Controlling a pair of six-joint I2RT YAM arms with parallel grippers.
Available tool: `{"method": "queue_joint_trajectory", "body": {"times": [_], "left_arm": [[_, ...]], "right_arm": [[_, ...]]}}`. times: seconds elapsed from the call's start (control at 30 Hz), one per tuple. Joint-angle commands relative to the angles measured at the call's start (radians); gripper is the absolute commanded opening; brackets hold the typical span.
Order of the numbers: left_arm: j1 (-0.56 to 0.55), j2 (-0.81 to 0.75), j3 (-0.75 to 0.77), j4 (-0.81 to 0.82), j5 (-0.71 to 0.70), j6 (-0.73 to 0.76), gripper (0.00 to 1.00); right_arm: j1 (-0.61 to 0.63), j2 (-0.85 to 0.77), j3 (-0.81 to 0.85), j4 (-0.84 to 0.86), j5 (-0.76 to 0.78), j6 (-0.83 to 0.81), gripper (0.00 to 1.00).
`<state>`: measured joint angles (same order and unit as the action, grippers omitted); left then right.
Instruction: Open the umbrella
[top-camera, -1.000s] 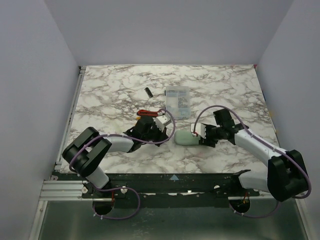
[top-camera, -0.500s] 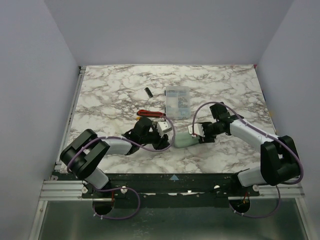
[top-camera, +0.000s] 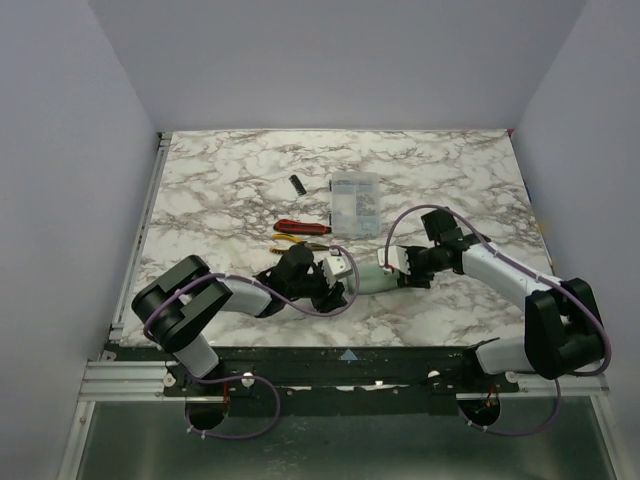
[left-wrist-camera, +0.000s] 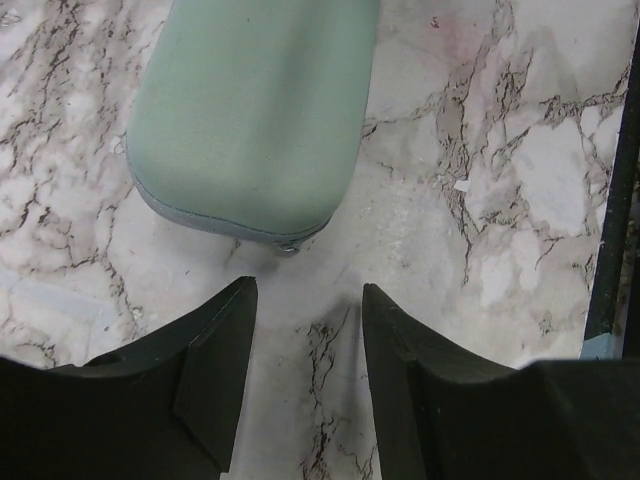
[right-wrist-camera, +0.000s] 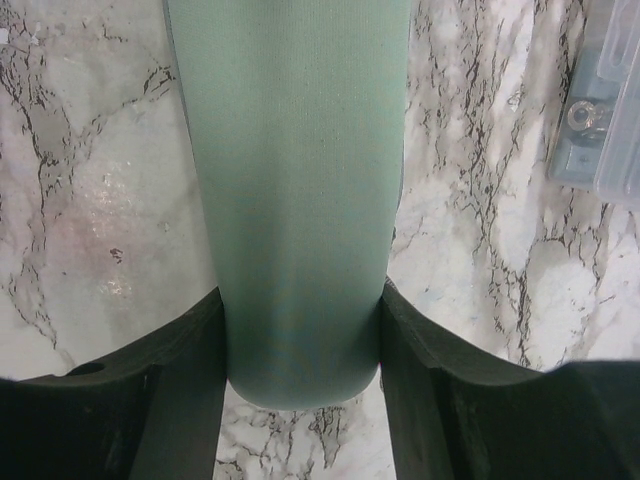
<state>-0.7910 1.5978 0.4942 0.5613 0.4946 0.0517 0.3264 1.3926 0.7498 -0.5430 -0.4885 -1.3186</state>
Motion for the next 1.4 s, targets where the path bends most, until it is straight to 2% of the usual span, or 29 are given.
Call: {"method": "queue_joint_trajectory", "body": {"times": [0.0, 0.13, 0.2, 0.4, 0.47, 0.7, 0.97, 1.0, 1.03, 1.07, 1.17, 1.37], "left_arm": [[-0.036, 0.049, 0.023, 0.102, -0.056, 0.001, 0.47], [-0.059, 0.094, 0.061, 0.119, -0.096, -0.017, 0.46], [-0.063, 0.111, 0.077, 0.12, -0.115, -0.031, 0.41], [-0.062, 0.1, 0.077, 0.09, -0.137, -0.012, 0.07], [-0.058, 0.08, 0.065, 0.088, -0.139, 0.01, 0.0], [-0.004, 0.065, 0.068, 0.069, -0.115, 0.008, 0.0], [-0.007, 0.043, 0.037, 0.083, -0.058, 0.065, 0.0], [-0.014, 0.034, 0.025, 0.087, -0.056, 0.068, 0.14], [-0.022, 0.025, 0.018, 0.089, -0.052, 0.072, 0.33], [-0.033, 0.018, 0.008, 0.087, -0.046, 0.077, 0.41], [-0.069, 0.006, -0.009, 0.07, -0.037, 0.106, 0.45], [-0.079, 0.036, 0.009, 0.096, -0.096, 0.082, 0.45]], "right_arm": [[0.001, -0.013, -0.065, -0.087, 0.073, 0.042, 0.31], [0.002, -0.014, -0.064, -0.089, 0.059, 0.061, 0.31], [0.002, -0.014, -0.06, -0.093, 0.052, 0.061, 0.31], [0.001, -0.023, -0.072, -0.097, 0.054, 0.014, 0.3], [0.002, -0.027, -0.075, -0.098, 0.057, -0.005, 0.29], [0.001, -0.038, -0.092, -0.109, 0.046, -0.054, 0.27], [0.001, -0.02, -0.077, -0.101, 0.049, -0.021, 0.27], [0.002, -0.015, -0.071, -0.102, 0.052, -0.009, 0.27], [0.002, -0.009, -0.068, -0.102, 0.054, 0.003, 0.27], [0.001, -0.005, -0.063, -0.099, 0.056, 0.012, 0.27], [0.001, 0.002, -0.058, -0.095, 0.056, 0.025, 0.26], [0.002, -0.01, -0.061, -0.099, 0.042, 0.017, 0.25]]}}
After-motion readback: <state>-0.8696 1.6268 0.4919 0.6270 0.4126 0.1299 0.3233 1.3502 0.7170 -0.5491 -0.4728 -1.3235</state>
